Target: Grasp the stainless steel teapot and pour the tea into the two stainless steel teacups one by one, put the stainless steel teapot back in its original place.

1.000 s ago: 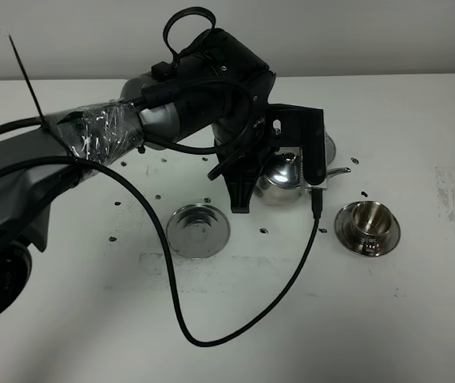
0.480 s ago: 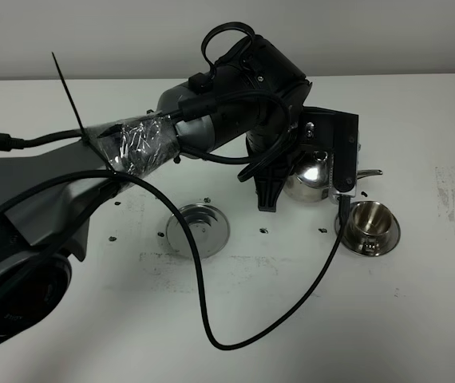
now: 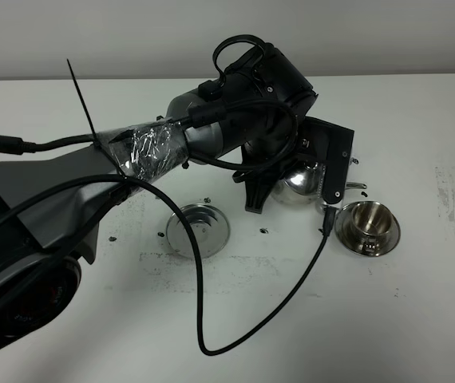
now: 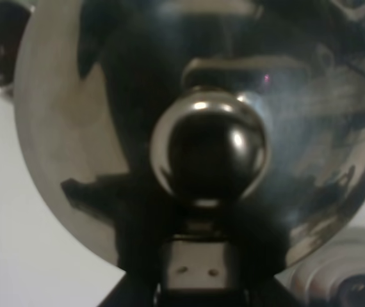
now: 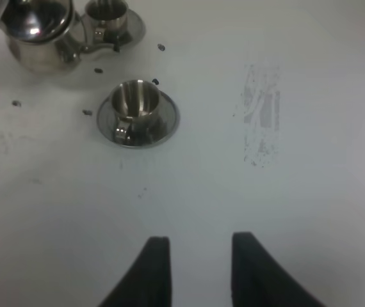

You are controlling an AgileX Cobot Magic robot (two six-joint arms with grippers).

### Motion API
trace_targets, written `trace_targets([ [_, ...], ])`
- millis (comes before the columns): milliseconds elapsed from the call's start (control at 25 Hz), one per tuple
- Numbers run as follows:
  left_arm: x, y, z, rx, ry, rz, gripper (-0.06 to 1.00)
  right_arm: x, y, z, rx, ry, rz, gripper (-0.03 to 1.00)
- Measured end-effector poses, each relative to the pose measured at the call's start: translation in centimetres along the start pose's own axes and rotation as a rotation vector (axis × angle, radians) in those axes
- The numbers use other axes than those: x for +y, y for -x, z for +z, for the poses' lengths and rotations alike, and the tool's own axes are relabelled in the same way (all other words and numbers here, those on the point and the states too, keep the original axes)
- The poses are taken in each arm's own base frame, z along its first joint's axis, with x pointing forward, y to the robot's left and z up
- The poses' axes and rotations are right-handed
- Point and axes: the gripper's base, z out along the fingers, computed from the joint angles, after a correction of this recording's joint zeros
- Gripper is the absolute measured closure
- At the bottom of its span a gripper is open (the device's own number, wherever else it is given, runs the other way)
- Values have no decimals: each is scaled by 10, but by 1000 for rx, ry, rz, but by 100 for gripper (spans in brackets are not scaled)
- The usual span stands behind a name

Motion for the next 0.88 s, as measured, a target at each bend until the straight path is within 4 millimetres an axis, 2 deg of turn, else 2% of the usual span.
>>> trace_targets([
  [880, -1, 8, -3, 0, 27, 203, 77, 0, 0, 0, 0, 0, 0, 74],
])
